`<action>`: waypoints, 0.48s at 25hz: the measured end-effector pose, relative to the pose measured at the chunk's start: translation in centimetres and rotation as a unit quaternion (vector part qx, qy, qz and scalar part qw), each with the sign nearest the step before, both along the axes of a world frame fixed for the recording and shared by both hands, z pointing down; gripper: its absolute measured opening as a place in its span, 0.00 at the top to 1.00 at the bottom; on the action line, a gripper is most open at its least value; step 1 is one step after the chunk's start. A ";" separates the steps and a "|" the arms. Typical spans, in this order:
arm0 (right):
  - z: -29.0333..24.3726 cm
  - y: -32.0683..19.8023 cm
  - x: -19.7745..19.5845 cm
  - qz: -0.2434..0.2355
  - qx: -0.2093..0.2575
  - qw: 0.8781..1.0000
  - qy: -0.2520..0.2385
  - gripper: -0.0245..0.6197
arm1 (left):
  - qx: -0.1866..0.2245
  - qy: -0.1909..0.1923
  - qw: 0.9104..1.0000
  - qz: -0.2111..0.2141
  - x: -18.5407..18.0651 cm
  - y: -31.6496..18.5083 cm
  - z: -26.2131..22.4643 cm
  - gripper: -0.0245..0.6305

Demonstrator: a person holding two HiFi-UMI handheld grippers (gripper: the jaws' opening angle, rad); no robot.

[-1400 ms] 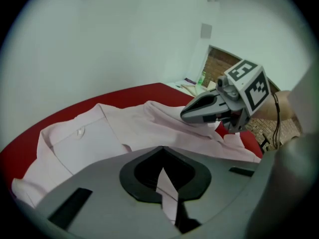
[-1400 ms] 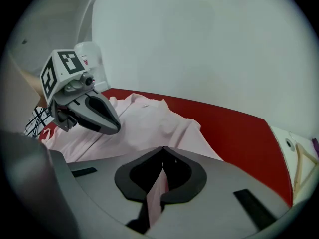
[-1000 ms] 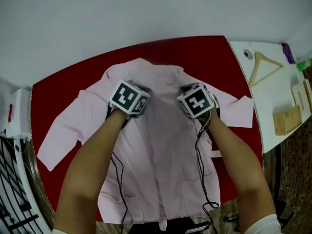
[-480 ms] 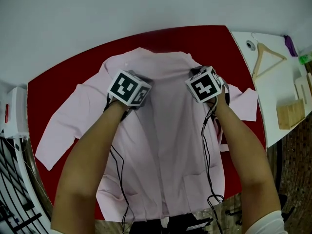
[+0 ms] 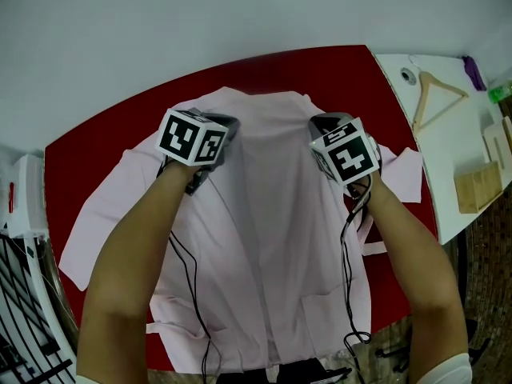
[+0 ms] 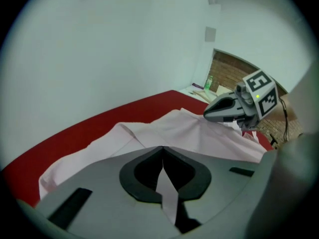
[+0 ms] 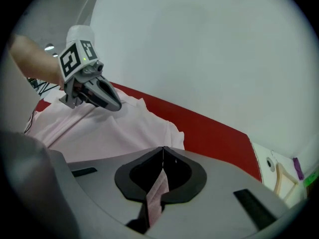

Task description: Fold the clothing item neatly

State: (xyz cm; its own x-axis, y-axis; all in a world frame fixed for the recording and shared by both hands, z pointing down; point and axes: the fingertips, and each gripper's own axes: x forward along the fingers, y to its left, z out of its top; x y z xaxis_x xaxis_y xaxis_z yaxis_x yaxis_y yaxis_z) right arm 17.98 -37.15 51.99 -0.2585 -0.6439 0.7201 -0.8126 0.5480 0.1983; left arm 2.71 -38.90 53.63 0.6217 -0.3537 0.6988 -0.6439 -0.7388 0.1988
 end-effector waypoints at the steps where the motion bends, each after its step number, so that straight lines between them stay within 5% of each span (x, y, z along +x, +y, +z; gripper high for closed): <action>1: -0.4 -0.4 0.0 0.002 0.007 1.000 -0.010 0.94 | 0.006 0.004 1.000 -0.002 0.2 -0.7 -0.2 0.96; 5: -0.9 -2.5 -1.4 -0.004 0.021 0.999 -0.036 0.94 | 0.034 -0.020 0.998 0.040 2.0 -2.1 -0.1 0.96; 12: 3.3 -5.9 -0.1 0.007 -0.025 0.999 0.035 0.94 | 0.047 -0.069 0.996 0.044 1.9 -4.9 2.2 0.96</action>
